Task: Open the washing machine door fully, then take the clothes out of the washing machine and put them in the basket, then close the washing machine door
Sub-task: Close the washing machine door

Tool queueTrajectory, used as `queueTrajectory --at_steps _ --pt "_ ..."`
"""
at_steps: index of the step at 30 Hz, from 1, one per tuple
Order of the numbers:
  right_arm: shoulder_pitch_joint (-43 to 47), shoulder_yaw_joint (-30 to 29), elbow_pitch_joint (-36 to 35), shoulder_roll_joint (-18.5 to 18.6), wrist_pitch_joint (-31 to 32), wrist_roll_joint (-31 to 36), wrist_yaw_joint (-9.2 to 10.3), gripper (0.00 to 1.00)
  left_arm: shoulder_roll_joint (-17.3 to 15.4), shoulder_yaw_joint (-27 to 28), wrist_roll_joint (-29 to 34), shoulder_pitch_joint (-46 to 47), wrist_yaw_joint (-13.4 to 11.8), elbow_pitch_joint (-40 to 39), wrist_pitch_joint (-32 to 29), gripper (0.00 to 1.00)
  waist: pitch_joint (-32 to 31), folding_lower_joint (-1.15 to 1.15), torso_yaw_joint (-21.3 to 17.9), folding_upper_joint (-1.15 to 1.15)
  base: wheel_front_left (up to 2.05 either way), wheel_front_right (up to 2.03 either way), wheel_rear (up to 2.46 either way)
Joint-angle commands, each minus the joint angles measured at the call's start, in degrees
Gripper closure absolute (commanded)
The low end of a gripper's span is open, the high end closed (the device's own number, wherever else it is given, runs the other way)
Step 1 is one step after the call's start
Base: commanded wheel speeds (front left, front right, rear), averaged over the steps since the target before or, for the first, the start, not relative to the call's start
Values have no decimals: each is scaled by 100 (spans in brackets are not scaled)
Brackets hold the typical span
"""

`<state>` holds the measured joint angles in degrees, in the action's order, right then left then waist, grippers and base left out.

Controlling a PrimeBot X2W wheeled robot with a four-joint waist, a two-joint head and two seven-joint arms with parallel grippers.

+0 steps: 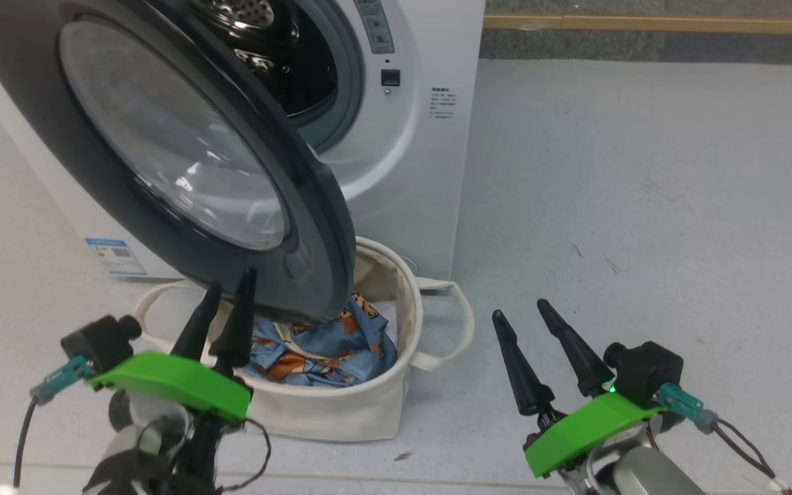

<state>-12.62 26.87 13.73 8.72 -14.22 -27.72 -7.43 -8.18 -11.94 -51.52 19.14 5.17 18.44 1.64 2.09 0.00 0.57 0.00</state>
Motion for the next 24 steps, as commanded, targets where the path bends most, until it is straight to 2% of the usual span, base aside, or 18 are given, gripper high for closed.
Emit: queueTrajectory --at_steps 1,10,13,24 --pt "-121 63 -153 -23 -71 13 -6 0 -238 156 147 97 66 -271 90 0 -44 0 46 0 0 0 0" --pt "-96 15 -186 28 -74 20 -6 0 -916 59 937 -462 75 -500 586 0 -104 0 131 0 0 0 0" --pt "-97 -15 -201 41 -75 50 -6 0 -1209 -21 1365 -659 -17 -574 753 0 -113 0 130 0 0 0 0" --pt "-8 -161 -261 4 -75 204 -6 0 -1304 4 1470 -1149 -148 -1122 960 0 -98 0 174 0 0 0 0"
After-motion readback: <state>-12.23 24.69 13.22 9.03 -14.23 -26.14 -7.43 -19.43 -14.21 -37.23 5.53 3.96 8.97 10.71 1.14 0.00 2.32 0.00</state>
